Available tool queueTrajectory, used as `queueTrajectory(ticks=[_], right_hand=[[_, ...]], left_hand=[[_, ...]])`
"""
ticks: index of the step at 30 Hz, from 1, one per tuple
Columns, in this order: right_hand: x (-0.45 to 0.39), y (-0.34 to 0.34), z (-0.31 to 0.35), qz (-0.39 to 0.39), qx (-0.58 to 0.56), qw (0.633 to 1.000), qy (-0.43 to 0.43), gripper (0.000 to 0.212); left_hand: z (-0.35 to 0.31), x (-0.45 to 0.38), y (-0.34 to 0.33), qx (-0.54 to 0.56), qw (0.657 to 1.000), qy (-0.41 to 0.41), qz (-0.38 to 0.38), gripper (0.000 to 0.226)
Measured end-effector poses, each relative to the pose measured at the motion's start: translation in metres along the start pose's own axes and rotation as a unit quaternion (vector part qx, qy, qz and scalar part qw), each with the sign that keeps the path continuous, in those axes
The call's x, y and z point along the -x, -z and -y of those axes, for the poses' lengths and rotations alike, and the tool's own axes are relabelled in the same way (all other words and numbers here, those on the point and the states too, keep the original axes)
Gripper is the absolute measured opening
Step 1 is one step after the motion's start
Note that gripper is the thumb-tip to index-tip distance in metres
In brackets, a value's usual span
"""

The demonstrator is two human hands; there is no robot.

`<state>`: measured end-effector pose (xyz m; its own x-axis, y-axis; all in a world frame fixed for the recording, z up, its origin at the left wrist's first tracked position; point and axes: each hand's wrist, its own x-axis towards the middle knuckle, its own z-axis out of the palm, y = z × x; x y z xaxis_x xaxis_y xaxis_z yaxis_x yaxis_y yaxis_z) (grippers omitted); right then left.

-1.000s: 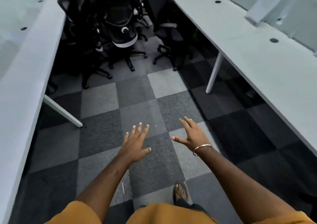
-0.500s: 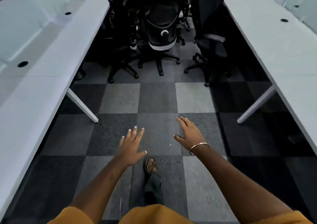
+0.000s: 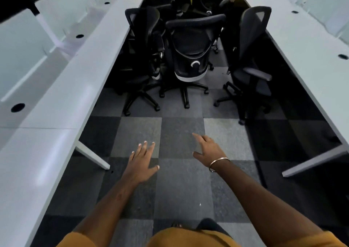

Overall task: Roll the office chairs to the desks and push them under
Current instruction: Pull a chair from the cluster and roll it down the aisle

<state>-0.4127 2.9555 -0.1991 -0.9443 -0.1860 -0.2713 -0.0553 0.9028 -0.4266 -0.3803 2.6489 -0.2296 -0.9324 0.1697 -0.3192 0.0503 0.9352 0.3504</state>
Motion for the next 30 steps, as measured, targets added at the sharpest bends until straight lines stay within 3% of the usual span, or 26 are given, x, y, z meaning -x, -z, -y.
queueTrajectory(ticks=[13, 24, 30], right_hand=[[-0.279, 0.073, -0.022, 0.040, 0.002, 0.999, -0.012, 0.082], [-0.508, 0.154, 0.025, 0.029, 0.007, 0.999, 0.033, 0.077], [-0.635, 0.187, 0.051, -0.026, 0.016, 0.999, 0.033, 0.076]], left_hand=[[0.025, -0.248, 0.090, 0.005, 0.999, 0.021, 0.026, 0.095], [0.053, -0.452, 0.194, 0.061, 0.997, 0.036, -0.019, 0.084], [0.086, -0.603, 0.272, 0.094, 0.989, 0.055, -0.099, 0.075]])
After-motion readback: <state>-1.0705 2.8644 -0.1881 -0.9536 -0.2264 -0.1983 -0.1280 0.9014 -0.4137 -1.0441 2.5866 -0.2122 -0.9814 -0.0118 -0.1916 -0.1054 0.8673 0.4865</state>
